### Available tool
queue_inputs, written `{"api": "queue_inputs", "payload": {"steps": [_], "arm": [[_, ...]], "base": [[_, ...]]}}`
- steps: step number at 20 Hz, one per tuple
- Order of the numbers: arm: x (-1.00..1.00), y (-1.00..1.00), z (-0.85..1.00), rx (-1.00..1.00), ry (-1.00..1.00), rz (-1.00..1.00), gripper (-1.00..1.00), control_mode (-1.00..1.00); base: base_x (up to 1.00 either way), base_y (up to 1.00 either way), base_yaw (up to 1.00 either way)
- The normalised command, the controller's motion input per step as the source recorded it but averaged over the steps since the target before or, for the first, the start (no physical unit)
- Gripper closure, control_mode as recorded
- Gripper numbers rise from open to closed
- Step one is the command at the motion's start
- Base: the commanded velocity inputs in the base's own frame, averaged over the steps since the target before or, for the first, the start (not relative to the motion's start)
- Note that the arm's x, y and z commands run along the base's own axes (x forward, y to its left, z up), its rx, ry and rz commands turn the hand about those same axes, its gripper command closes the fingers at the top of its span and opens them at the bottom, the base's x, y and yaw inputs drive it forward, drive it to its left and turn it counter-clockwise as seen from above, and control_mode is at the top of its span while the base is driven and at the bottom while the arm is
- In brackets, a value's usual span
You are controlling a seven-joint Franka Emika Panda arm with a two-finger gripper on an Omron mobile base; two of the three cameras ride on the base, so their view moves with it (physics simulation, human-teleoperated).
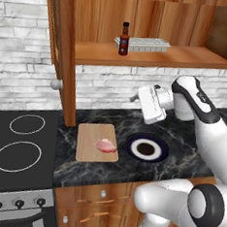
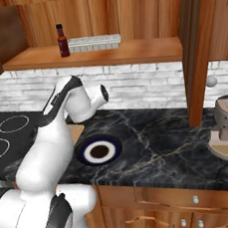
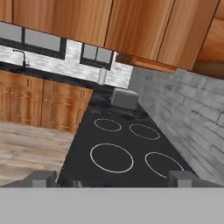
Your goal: Pick the steak from the plate and place it on the cutting board. Then pick the condiment bottle from the cabinet and place it next to the cutting board.
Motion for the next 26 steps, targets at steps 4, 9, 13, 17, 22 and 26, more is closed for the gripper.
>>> {"api": "queue_inputs", "payload": {"steps": [4, 9, 13, 17, 22, 26], "arm": [[-0.25, -0.02, 0.5, 0.13, -0.13, 0.02, -1.0, -1.0], [-0.22, 0.0, 0.49, 0.16, -0.09, 0.0, -1.0, -1.0], [-0.18, 0.0, 0.51, 0.15, -0.07, 0.0, -1.0, -1.0], [-0.07, 0.0, 0.51, 0.13, -0.02, 0.0, -1.0, -1.0], [0.0, -0.01, 0.45, 0.12, 0.0, 0.0, -1.0, -1.0], [0.07, -0.07, 0.35, 0.09, 0.02, 0.0, -1.0, -1.0]], "base": [[0.0, 0.0, 0.0], [0.0, 0.0, 0.0], [0.0, 0.0, 0.0], [0.0, 0.0, 0.0], [0.0, 0.0, 0.0], [0.0, 0.0, 0.0]]}}
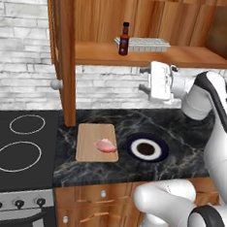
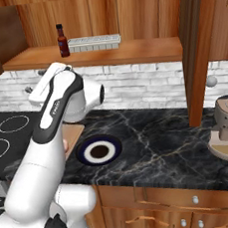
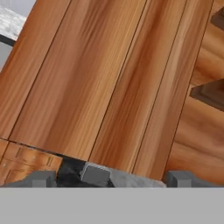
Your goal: Pick the steak from the plate and place it on the cutting board. Then pick the condiment bottle from the cabinet and place it next to the cutting board.
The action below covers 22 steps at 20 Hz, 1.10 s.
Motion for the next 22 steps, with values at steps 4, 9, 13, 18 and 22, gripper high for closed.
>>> {"api": "queue_inputs", "payload": {"steps": [4, 9, 13, 18, 22], "arm": [[0.08, -0.08, 0.38, 0.06, 0.04, -0.01, -1.0, -1.0], [0.02, -0.02, 0.48, 0.03, 0.05, -0.01, -1.0, -1.0], [0.0, 0.0, 0.52, 0.03, 0.05, 0.0, -1.0, -1.0], [0.0, -0.13, 0.31, 0.01, 0.05, -0.01, -1.0, -1.0], [0.0, -0.29, 0.04, 0.02, 0.05, -0.03, -1.0, -1.0]], "base": [[0.0, 0.0, 0.0], [0.0, 0.0, 0.0], [0.0, 0.0, 0.0], [0.0, 0.0, 0.0], [0.0, 0.0, 0.0]]}}
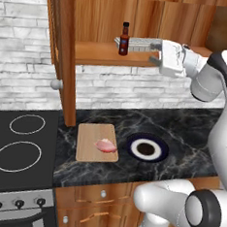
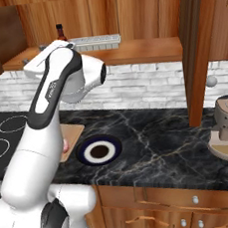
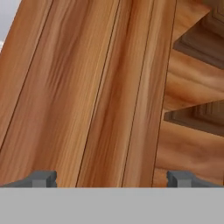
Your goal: Pick the steak from the plate and place it on the cutting board. Then pick the condiment bottle from the cabinet and place it next to the cutting board.
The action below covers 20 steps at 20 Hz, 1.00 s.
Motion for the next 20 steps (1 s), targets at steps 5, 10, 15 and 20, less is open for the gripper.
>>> {"api": "queue_inputs", "payload": {"steps": [5, 10, 15, 20], "arm": [[0.08, -0.15, 0.12, 0.01, 0.06, -0.07, -1.0, -1.0], [0.26, -0.05, 0.02, 0.0, 0.08, -0.11, -1.0, -1.0], [0.28, -0.02, 0.0, 0.0, 0.07, -0.1, -1.0, -1.0], [0.23, 0.0, 0.01, 0.0, 0.03, -0.06, -1.0, -1.0]], "base": [[0.0, 0.0, 0.0], [0.0, 0.0, 0.0], [0.0, 0.0, 0.0], [0.0, 0.0, 0.0]]}}
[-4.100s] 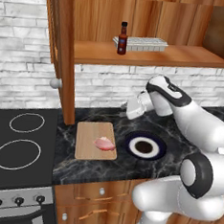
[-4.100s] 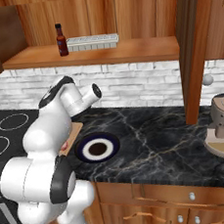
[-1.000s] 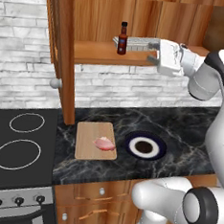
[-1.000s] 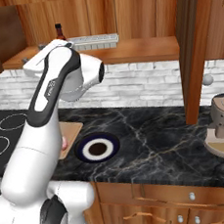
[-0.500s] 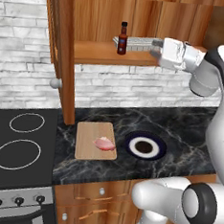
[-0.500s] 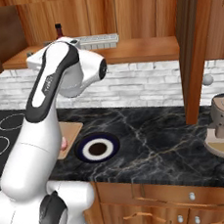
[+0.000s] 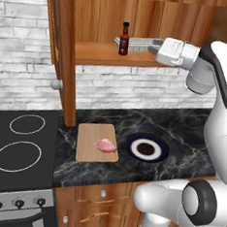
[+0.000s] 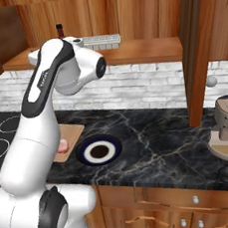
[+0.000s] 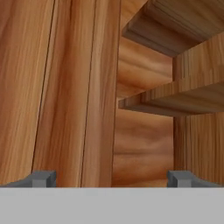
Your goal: Pick the steak from the plate and place it on the cutting board. Then pick the condiment bottle from the cabinet and place it next to the cutting board.
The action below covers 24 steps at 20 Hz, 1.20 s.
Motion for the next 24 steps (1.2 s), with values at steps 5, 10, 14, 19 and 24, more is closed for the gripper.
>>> {"api": "queue_inputs", "payload": {"steps": [5, 10, 14, 19, 24], "arm": [[0.3, 0.0, 0.0, 0.0, 0.03, -0.04, -1.0, -1.0], [0.3, 0.0, 0.0, 0.01, 0.03, -0.04, -1.0, -1.0], [0.26, 0.0, 0.0, 0.0, 0.03, -0.02, -1.0, -1.0], [0.24, 0.0, 0.0, 0.0, 0.03, -0.02, -1.0, -1.0], [0.23, 0.0, 0.0, 0.0, 0.01, -0.01, -1.0, -1.0]], "base": [[0.0, 0.0, 0.0], [0.0, 0.0, 0.0], [0.0, 0.0, 0.0], [0.0, 0.0, 0.0], [0.0, 0.0, 0.0]]}}
